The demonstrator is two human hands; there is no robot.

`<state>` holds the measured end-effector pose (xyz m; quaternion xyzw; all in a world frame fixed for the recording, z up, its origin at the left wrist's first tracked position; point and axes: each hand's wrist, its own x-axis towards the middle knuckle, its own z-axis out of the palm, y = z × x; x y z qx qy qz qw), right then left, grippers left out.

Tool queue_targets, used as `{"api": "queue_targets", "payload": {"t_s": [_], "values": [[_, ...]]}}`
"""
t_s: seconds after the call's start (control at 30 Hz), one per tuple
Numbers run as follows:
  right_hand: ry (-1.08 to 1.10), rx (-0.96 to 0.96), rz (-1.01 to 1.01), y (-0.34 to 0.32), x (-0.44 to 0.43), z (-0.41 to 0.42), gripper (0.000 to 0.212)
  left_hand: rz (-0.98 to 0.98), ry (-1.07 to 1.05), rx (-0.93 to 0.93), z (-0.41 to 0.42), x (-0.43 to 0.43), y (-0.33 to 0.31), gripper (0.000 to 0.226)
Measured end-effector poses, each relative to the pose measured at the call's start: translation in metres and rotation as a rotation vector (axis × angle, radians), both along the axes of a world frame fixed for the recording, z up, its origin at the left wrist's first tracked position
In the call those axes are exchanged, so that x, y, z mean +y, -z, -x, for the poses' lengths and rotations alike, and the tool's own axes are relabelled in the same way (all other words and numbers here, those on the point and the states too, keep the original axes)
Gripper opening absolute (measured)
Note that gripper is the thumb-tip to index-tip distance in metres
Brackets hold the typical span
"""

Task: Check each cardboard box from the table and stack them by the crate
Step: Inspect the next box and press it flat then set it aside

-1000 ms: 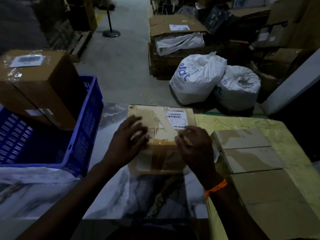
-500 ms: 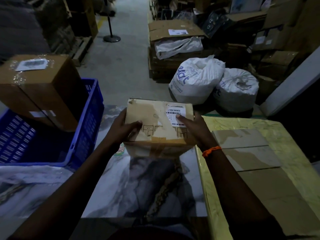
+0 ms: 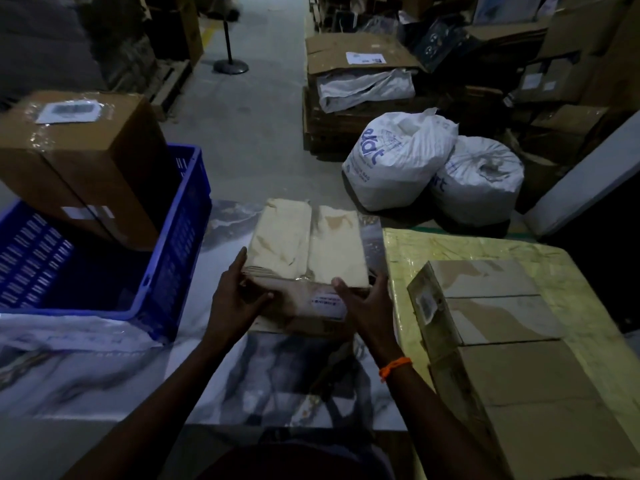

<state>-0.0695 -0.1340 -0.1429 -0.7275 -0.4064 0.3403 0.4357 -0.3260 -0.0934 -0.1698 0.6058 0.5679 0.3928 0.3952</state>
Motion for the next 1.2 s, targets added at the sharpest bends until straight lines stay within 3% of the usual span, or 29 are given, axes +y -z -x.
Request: {"api": "queue_targets", "payload": {"t_s": [0.1,0.3,0.4,0.5,0.67,1.0,1.2], "values": [[-0.210,-0.232,0.057,0.020,-0.008,0.002,0.115,-0.172,0.006,0.181,0.008,-0.004,0.017,0.087],[-0.428,-0.622,0.080,0.062,0.002,0.014,0.100,-0.117,0.031,0.358,0.023,-0.004,0.046,0.062],[-0.437,-0.814,0.027,0.079,0.008,0.014,0.106,-0.312,0.069,0.587,0.028,0.003,0.055,0.060],[-0.525,-0.968,-0.032,0.080,0.019,0.011,0.109,-0.487,0.249,0.830,0.026,0.020,0.049,0.060],[-0.670,-1.186,-0.098,0.073,0.055,0.015,0.111,-0.494,0.394,0.906,0.025,0.041,0.044,0.064],[-0.803,-1.193,-0.120,0.069,0.137,0.075,0.092,-0.321,0.385,0.923,0.069,0.105,0.047,0.061],[-0.885,-1.091,-0.124,0.073,0.179,0.099,0.112,-0.214,0.352,1.011,0.086,0.133,0.037,0.087]]}}
